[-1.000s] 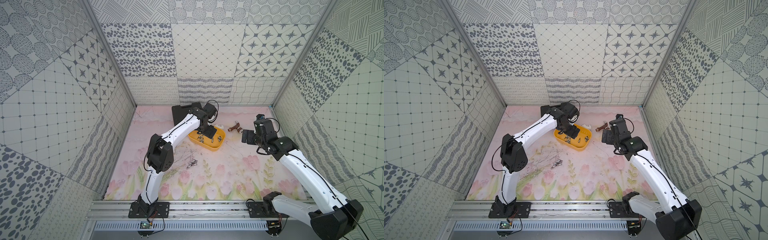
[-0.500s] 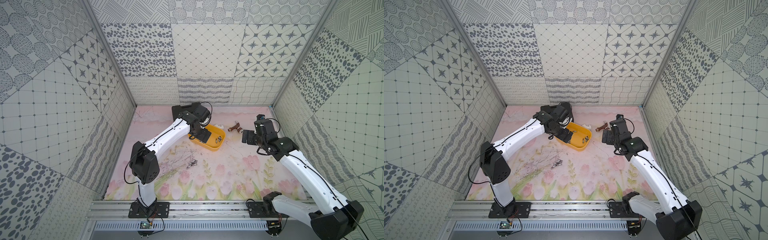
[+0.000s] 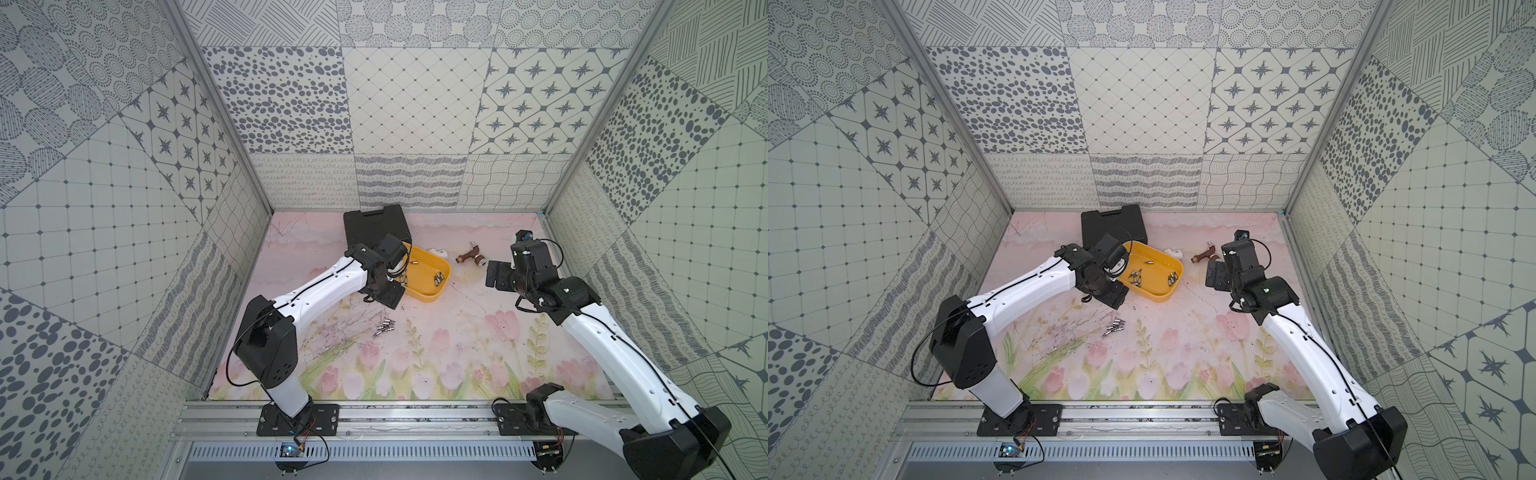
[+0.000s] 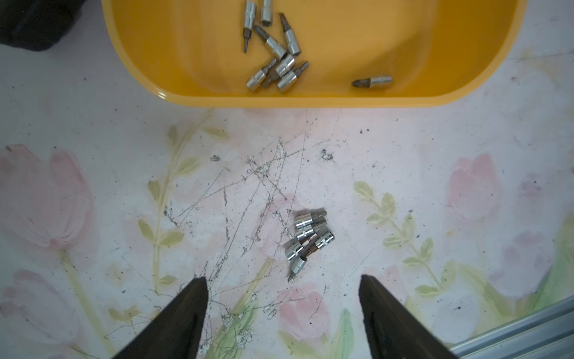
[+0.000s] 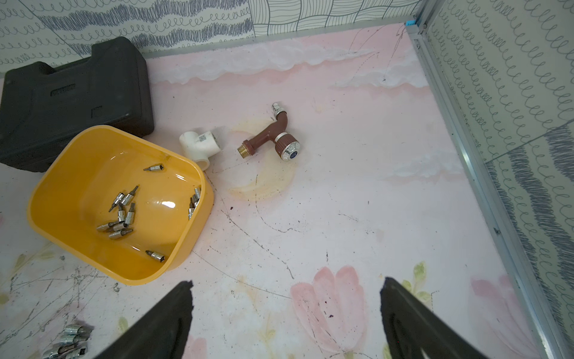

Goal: Put the bit on the desktop into the storage box
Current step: Place the screwdriver bit in the storage box, then pick up the screwdriver bit from the center of the board.

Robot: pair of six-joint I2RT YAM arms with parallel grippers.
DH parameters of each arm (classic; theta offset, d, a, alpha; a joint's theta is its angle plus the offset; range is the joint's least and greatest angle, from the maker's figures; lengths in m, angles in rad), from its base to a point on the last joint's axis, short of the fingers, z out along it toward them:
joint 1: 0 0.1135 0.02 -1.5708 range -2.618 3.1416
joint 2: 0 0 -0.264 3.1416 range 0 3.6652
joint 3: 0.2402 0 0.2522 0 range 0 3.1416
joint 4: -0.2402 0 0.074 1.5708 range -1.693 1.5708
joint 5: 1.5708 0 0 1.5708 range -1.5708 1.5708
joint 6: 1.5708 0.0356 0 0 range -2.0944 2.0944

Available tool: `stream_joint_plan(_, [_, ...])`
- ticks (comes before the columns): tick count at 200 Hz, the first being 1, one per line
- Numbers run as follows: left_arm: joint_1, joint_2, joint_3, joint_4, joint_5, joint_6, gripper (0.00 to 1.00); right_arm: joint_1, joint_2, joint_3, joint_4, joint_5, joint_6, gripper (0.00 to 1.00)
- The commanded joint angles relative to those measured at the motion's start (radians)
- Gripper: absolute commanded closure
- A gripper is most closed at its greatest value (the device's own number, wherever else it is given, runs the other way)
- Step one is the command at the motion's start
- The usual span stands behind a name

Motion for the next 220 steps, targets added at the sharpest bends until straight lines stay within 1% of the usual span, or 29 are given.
stream_joint_plan(1, [0.005,-0.021,-0.109,0.038,0.063,-0.085,0.23,-0.006,-0.016,-0.007,0.032,0.011,-0.005,0.04])
stream_joint_plan(30, [0.005,-0.023,-0.18,0.064,0.101,-0.111,0.28,-0.006,-0.012,-0.003,0.032,0.008,-0.005,0.03])
stream_joint_plan(88, [0.003,0.001,-0.247,0.092,0.15,-0.129,0.38,-0.006,0.001,0.002,0.032,-0.002,-0.009,0.03])
stream_joint_plan(150, [-0.033,0.067,-0.241,0.077,0.115,-0.135,0.46,-0.006,0.014,0.007,0.033,-0.002,-0.015,0.03])
stream_joint_plan(220, [-0.038,0.132,-0.223,0.095,0.117,-0.124,0.56,-0.006,0.015,0.009,0.031,0.004,-0.021,0.03])
